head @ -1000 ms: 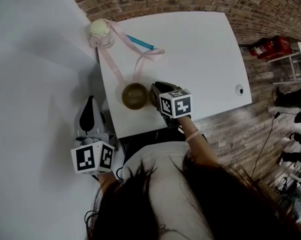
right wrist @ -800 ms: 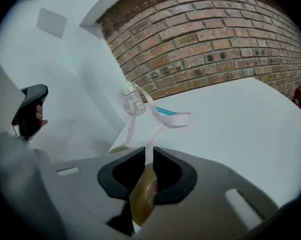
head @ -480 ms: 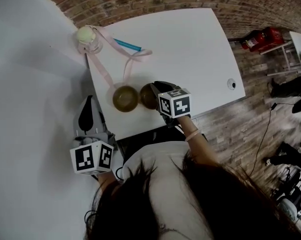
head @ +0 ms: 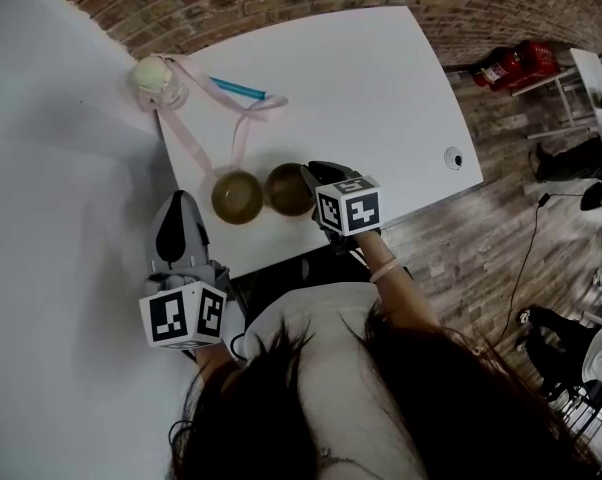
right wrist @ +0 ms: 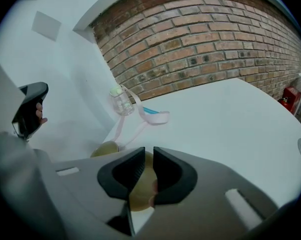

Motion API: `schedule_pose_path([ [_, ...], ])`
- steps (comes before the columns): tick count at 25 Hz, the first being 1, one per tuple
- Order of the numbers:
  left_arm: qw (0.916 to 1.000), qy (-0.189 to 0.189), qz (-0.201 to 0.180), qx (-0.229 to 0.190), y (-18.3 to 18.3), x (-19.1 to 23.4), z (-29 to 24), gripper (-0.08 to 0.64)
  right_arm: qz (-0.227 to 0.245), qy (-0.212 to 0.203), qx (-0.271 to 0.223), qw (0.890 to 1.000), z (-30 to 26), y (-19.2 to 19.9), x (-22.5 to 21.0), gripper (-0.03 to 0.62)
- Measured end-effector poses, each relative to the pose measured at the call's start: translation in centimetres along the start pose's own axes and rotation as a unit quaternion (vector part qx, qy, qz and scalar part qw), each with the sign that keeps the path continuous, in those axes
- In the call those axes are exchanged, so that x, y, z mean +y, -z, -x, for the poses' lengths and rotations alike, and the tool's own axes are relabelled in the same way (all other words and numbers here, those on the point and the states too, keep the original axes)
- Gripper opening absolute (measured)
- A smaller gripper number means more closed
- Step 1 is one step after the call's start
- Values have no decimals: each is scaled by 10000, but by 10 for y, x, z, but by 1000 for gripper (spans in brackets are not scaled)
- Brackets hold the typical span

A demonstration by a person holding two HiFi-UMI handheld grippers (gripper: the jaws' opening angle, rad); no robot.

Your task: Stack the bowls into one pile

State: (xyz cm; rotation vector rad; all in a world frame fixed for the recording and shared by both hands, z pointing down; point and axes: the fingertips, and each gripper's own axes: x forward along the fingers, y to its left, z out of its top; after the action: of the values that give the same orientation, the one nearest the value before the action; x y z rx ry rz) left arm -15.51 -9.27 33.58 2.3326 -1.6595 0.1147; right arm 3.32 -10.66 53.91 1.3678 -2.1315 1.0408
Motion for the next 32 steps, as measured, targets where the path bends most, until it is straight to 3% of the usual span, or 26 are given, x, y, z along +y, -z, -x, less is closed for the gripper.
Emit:
schedule_pose_path([
  [32, 9990, -40, 93, 444, 35, -12, -5, 0, -212, -3, 352, 9992, -4, 39, -19, 66],
])
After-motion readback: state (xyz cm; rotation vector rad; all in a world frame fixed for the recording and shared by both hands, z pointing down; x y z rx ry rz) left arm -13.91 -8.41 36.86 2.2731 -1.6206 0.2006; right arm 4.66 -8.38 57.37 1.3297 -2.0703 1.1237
